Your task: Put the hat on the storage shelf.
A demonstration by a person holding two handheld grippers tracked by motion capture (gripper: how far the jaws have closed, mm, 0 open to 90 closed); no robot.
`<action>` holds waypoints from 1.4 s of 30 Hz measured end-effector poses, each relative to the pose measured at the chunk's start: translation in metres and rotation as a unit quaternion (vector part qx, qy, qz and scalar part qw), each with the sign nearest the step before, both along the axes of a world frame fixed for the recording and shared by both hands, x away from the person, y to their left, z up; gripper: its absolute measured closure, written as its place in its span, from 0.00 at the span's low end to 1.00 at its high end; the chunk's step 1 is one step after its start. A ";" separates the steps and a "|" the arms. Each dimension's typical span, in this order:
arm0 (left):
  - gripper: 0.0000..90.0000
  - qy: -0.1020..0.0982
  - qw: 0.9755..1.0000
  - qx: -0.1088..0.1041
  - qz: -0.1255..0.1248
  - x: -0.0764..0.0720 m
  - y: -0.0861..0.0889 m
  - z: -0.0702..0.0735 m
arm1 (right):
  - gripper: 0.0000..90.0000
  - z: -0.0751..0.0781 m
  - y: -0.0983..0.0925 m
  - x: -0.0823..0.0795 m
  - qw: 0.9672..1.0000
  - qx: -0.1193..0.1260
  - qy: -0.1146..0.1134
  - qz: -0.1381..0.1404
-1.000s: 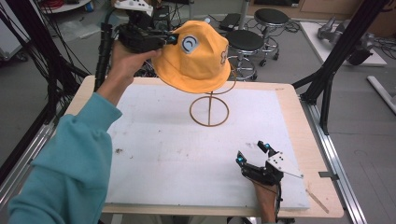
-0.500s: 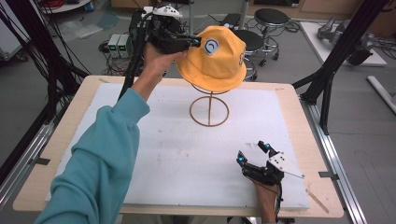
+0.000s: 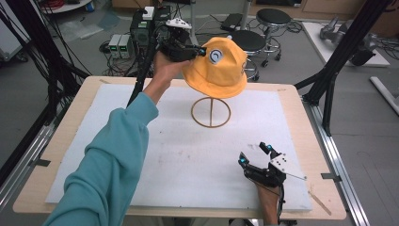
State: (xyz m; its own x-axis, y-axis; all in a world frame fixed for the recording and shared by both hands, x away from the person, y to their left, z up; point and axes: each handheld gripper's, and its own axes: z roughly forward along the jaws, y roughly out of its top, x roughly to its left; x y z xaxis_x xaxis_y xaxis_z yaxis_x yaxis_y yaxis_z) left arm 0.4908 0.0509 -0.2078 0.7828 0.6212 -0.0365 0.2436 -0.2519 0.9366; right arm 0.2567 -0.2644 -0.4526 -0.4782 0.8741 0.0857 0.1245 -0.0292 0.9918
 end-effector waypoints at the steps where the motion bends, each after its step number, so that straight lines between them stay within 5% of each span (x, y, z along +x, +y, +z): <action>1: 0.97 0.001 1.000 0.001 0.000 0.001 -0.001 -0.001 | 0.14 0.000 0.000 0.000 1.000 0.000 0.000 -0.001; 4: 0.91 0.010 1.000 0.003 0.004 0.003 -0.002 -0.006 | 0.14 0.000 0.000 -0.001 1.000 0.002 0.000 -0.001; 7: 0.59 0.019 1.000 0.002 0.017 0.004 -0.002 -0.008 | 0.14 0.000 0.000 -0.001 1.000 -0.001 -0.003 -0.002; 9: 0.40 0.007 1.000 0.004 0.029 0.002 -0.002 -0.007 | 0.14 0.000 0.000 -0.001 1.000 0.000 -0.003 -0.002; 12: 0.18 -0.004 1.000 0.003 0.013 0.000 0.001 -0.008 | 0.14 0.000 0.000 -0.001 1.000 0.000 -0.003 -0.002; 19: 0.15 -0.019 1.000 -0.007 0.006 -0.014 0.020 -0.011 | 0.14 0.000 0.001 -0.001 1.000 -0.003 -0.004 -0.003; 25: 0.15 -0.060 0.998 0.002 0.002 -0.053 0.059 -0.025 | 0.13 0.000 0.001 0.000 1.000 -0.005 -0.003 0.000; 34: 0.14 -0.079 0.997 -0.006 0.011 -0.123 0.144 -0.075 | 0.12 0.000 0.002 -0.001 1.000 -0.013 -0.006 -0.003; 42: 0.14 -0.084 0.995 -0.025 0.047 -0.162 0.196 -0.122 | 0.12 0.000 0.002 -0.001 1.000 -0.012 -0.004 -0.002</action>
State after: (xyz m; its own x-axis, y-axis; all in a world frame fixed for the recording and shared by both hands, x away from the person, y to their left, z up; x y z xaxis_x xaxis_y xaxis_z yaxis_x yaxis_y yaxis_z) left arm 0.3291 0.2472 -0.3297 0.7188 0.6929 0.0572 0.1034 -0.1879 0.9767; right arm 0.2556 -0.2621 -0.4525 -0.4754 0.8777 0.0602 0.1165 -0.0050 0.9932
